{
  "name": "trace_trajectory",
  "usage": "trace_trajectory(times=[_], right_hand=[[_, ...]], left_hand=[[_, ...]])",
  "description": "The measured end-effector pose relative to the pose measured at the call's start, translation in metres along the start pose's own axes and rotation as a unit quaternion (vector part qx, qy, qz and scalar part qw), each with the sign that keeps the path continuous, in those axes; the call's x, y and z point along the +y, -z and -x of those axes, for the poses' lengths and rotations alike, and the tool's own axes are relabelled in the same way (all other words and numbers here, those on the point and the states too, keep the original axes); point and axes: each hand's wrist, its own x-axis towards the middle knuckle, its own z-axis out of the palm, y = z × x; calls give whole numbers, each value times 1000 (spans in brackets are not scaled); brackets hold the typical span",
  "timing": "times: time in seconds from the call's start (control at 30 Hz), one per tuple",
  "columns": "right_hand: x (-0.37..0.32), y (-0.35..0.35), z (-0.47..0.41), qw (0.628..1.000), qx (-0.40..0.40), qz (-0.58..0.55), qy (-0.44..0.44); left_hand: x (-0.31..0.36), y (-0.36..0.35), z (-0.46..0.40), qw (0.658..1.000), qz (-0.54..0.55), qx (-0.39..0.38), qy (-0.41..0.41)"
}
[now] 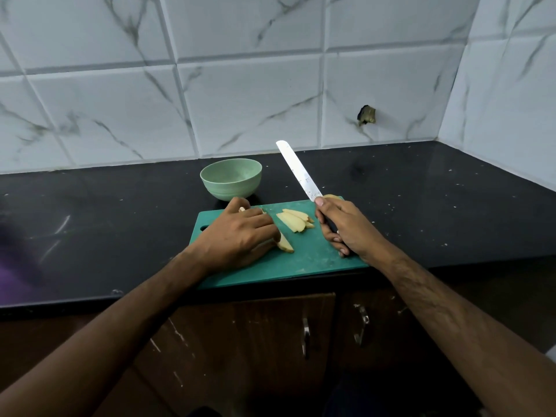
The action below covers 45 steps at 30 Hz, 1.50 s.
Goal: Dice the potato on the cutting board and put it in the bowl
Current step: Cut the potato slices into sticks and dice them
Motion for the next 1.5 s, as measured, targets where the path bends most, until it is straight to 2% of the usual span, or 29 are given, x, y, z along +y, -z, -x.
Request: trace_trajectory(times=[0.1,0.27,0.4,0.47,0.57,0.7,0.77,0.97,1.17,1.5], right_hand=[[0,-1,0,1000,0,8,-2],[-8,-4,1,999,-7,32,-23],[-27,0,10,988,-56,125,-77],[-39,1,21,965,-80,221,-119],[-50,-6,43,904,-105,384,-156],[-47,-23,63,857,-94,487,-140],[-45,-30,67,853,-87,499,-126],[-45,-40,71,872,-94,462,-129],[-53,-39,77,843,-48,530,-82],[-47,-60,86,816,-43,575,-37]], left_hand=[[2,1,14,999,16,-19,35],[0,-8,20,981,74,-60,169],[-1,-11,20,976,92,-90,176],[0,-11,19,974,101,-87,183],[0,-10,20,973,104,-82,190],[1,-10,20,973,99,-87,190],[3,-9,20,974,95,-81,188],[2,-6,22,976,95,-59,188],[2,-7,23,976,95,-54,188],[4,-6,23,981,83,-32,174]])
